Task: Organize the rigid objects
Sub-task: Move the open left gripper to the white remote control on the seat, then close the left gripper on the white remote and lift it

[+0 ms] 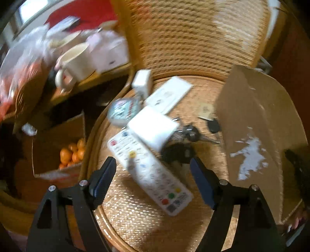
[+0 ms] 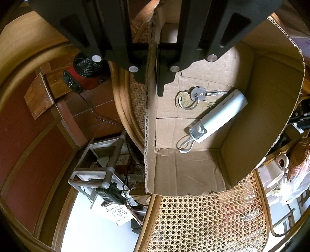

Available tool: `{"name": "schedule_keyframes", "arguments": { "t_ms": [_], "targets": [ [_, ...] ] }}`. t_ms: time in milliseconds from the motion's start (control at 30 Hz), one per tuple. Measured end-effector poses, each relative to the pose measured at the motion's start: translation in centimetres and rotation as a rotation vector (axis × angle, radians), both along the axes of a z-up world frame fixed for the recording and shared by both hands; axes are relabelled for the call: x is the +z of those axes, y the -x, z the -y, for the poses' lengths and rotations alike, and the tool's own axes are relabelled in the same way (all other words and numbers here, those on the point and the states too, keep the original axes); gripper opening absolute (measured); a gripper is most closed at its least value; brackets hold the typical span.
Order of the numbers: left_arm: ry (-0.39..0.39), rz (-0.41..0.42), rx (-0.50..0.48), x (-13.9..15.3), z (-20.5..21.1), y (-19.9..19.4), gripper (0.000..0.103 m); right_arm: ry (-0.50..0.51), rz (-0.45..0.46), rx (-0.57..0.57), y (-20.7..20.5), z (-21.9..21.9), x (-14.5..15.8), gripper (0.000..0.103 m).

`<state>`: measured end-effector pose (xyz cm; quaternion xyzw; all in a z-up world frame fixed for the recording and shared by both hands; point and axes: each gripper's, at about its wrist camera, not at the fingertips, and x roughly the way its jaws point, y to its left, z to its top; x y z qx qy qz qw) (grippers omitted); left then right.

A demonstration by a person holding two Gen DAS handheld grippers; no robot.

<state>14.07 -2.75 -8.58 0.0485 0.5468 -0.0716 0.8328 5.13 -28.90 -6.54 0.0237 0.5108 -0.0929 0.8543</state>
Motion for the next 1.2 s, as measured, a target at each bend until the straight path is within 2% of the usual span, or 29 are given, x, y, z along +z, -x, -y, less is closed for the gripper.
{"name": "schedule_keyframes", "arguments": {
  "t_ms": [100, 267, 500, 667, 700, 733, 767, 833, 1000, 1033, 1100, 1200],
  "targets": [
    [-0.012, -0.022, 0.037, -0.8, -1.1, -0.7, 0.078, -0.001, 0.0, 0.0, 0.0, -0.1, 0.0, 0.005],
    [0.029, -0.069, 0.045, -2.1, -1.5, -1.2, 0.078, 0.0, 0.0, -0.001, 0.0, 0.0, 0.0, 0.005],
    [-0.034, -0.113, 0.037, -4.3, -0.4, -1.5, 0.078, 0.0, 0.0, 0.001, 0.0, -0.1, 0.0, 0.005],
    [-0.032, -0.097, 0.019, -4.5, -0.4, -1.2, 0.077, 0.0, 0.0, 0.008, 0.2, 0.1, 0.0, 0.005],
    [-0.027, -0.099, 0.012, -4.6, -0.4, -1.2, 0.076, 0.001, 0.0, 0.008, 0.2, 0.1, 0.0, 0.005],
    [-0.017, -0.109, 0.002, -4.8, -0.4, -1.3, 0.065, 0.001, 0.0, 0.008, 0.2, 0.1, 0.0, 0.005],
    [0.0, -0.132, -0.01, -5.2, -0.3, -1.4, 0.058, 0.002, 0.0, 0.008, 0.2, 0.1, 0.0, 0.005],
    [-0.019, -0.119, -0.014, -5.2, -0.1, -1.4, 0.055, 0.001, 0.0, 0.007, 0.3, 0.2, 0.0, 0.005],
    [0.008, -0.11, 0.0, -5.0, -0.5, -1.3, 0.038, 0.002, 0.0, 0.008, 0.3, 0.1, 0.0, 0.005],
    [0.026, -0.109, 0.001, -4.9, -0.7, -1.2, 0.03, 0.001, 0.0, 0.007, 0.3, 0.1, 0.0, 0.005],
    [0.051, -0.117, 0.0, -4.9, -1.0, -1.1, 0.027, 0.002, 0.0, 0.008, 0.3, 0.1, 0.0, 0.005],
    [0.048, -0.107, -0.012, -4.9, -1.2, -0.7, 0.024, 0.002, 0.0, 0.008, 0.3, 0.1, 0.0, 0.005]
  ]
}}
